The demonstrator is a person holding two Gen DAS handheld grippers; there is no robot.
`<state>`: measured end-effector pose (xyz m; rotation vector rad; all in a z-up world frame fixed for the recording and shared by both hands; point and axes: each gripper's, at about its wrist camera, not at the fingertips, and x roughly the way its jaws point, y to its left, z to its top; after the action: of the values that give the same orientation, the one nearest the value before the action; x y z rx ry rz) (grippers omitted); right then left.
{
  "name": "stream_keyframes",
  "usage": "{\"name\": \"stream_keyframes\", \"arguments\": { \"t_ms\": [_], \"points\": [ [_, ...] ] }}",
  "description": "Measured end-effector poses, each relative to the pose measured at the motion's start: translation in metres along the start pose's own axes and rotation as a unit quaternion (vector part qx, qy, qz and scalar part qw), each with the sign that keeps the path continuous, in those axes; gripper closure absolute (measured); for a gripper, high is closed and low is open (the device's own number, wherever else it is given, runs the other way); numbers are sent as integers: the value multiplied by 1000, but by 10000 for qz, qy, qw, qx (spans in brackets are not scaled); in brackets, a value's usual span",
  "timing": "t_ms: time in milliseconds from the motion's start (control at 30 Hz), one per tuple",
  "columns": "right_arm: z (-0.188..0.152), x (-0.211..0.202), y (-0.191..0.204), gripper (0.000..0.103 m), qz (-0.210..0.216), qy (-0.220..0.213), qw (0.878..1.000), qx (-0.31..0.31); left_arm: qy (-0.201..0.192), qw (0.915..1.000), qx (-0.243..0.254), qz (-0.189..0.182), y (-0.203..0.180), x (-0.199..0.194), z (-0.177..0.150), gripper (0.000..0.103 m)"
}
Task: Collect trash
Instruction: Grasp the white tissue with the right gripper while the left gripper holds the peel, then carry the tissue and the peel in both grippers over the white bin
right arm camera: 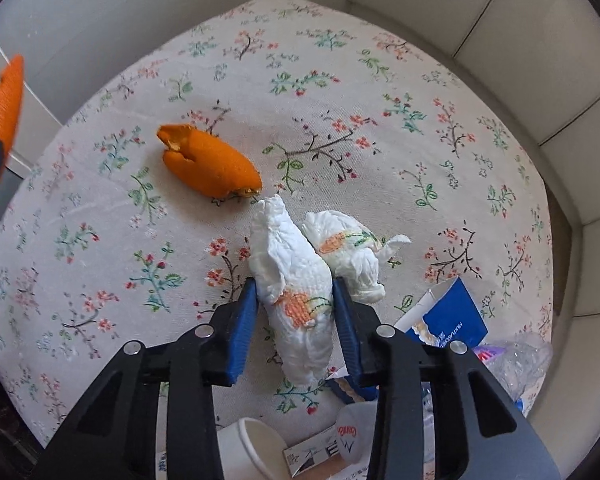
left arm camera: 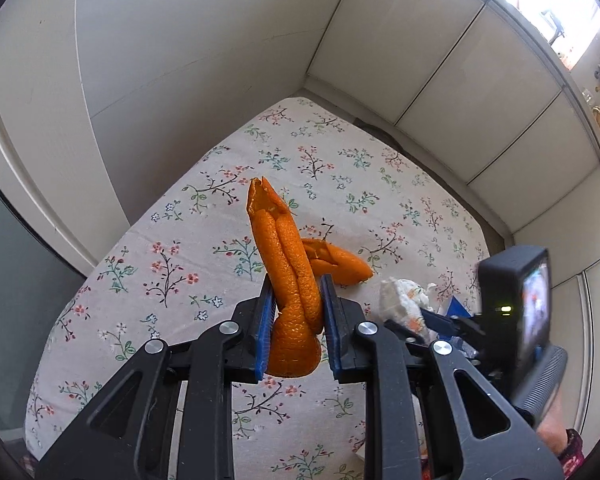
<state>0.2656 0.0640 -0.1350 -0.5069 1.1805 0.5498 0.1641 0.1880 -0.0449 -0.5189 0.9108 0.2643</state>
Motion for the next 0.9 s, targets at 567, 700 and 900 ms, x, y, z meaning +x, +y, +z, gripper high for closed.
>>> {"name": "stream_keyframes", "arguments": {
  "t_ms": [567,700,900],
  "points": [
    [-21,-99,-9,65,-84,-1382,9880,688,-317,9990,289,-92,-12,-27,-9,81],
    [-38,-121,-17,65,-111,-1856,9762,1116,-506,9975,470,-149,-24,-41,-15,81],
    [-66,-148,-32,65,-282,-2420,9555,1666,-757,9941,737,-261,-44,-61,-24,81]
  ]
}}
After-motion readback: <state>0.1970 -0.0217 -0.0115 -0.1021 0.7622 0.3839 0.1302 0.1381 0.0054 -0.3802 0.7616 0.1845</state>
